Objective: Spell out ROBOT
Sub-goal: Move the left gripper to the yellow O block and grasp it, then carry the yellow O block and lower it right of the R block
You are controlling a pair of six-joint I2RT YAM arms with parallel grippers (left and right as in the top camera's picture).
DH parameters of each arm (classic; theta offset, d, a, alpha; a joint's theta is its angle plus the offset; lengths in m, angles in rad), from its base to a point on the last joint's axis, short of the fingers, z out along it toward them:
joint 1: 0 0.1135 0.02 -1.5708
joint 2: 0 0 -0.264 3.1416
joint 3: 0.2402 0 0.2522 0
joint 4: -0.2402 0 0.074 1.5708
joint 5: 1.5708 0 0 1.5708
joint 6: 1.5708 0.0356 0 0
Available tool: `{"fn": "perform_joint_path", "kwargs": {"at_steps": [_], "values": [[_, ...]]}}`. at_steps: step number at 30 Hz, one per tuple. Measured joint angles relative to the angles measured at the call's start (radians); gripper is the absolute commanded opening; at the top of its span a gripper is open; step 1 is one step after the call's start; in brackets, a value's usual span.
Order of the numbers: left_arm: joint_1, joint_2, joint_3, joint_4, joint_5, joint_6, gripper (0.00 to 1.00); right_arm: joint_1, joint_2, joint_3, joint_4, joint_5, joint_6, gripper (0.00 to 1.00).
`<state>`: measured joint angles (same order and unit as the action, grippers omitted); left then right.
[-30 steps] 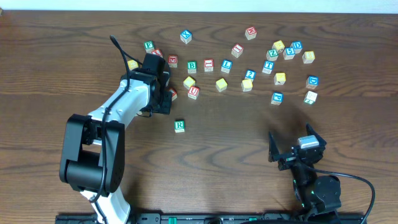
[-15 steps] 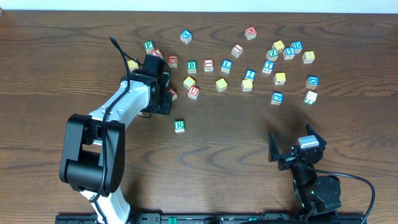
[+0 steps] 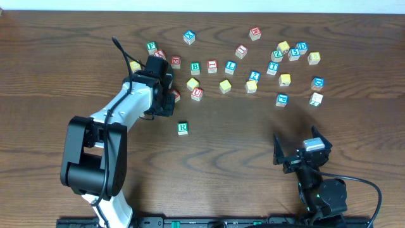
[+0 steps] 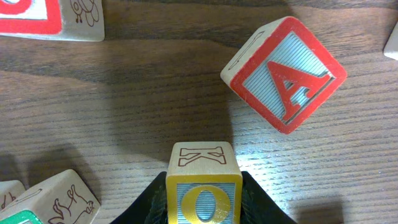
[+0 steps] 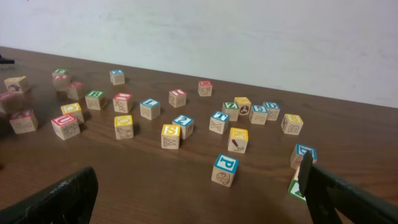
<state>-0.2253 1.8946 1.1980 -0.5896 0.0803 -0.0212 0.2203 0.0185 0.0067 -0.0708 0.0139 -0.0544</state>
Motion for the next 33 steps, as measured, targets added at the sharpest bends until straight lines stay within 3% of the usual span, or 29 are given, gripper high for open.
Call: {"fn": "perform_joint_path", "kwargs": {"at_steps": [7,13,19,24,33], "values": [[0.0,0.0,0.0,-0.004,0.0,0.0,0.28,0.0,0.0,0.0,0.0,0.0,0.0,0.99],[0.0,-0.031,0.079,-0.135,0.0,0.0,0.28,0.0,0.0,0.0,0.0,0.0,0.0,0.99],[0.0,-0.259,0.164,-0.194,0.027,-0.012,0.28,0.0,0.0,0.0,0.0,0.0,0.0,0.99],[0.0,-0.455,0.173,-0.253,0.052,-0.101,0.27,0.0,0.0,0.0,0.0,0.0,0.0,0.99],[-0.078,-0.569,0.166,-0.381,0.057,-0.221,0.21,0.0,0.0,0.0,0.0,0.0,0.0,0.99]]}}
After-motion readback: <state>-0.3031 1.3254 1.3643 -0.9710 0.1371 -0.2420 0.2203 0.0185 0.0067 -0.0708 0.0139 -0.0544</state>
